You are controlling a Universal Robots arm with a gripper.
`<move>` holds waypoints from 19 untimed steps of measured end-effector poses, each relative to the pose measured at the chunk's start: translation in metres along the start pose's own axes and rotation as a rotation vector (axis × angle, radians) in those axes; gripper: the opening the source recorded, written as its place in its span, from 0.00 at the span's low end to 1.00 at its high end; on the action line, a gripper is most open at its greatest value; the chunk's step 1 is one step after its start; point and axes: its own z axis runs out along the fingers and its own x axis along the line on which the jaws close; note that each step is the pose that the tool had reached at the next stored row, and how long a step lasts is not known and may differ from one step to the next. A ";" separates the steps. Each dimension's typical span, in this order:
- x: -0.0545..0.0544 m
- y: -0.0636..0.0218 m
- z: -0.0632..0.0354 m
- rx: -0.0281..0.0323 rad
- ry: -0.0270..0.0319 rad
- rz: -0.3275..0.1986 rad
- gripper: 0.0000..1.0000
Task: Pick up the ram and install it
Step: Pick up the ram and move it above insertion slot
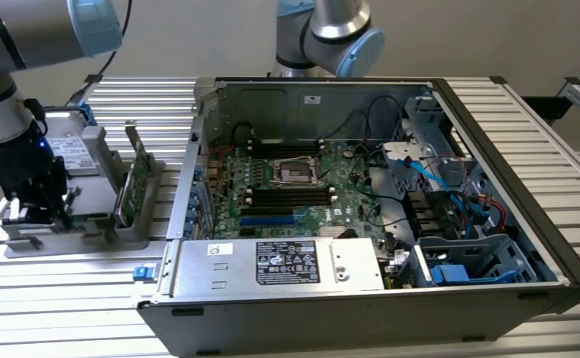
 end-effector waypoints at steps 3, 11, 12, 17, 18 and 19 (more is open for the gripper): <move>0.001 -0.0004 -0.0086 -0.0003 -0.0001 0.004 0.13; 0.003 -0.0028 -0.0400 -0.0006 -0.0003 0.009 0.13; 0.003 -0.0032 -0.0440 -0.0006 -0.0003 0.009 0.13; 0.005 -0.0103 -0.0623 -0.0006 -0.0011 0.009 0.13; 0.005 -0.0136 -0.0652 -0.0006 -0.0019 0.009 0.13; 0.006 -0.0174 -0.0678 -0.0004 -0.0034 0.009 0.13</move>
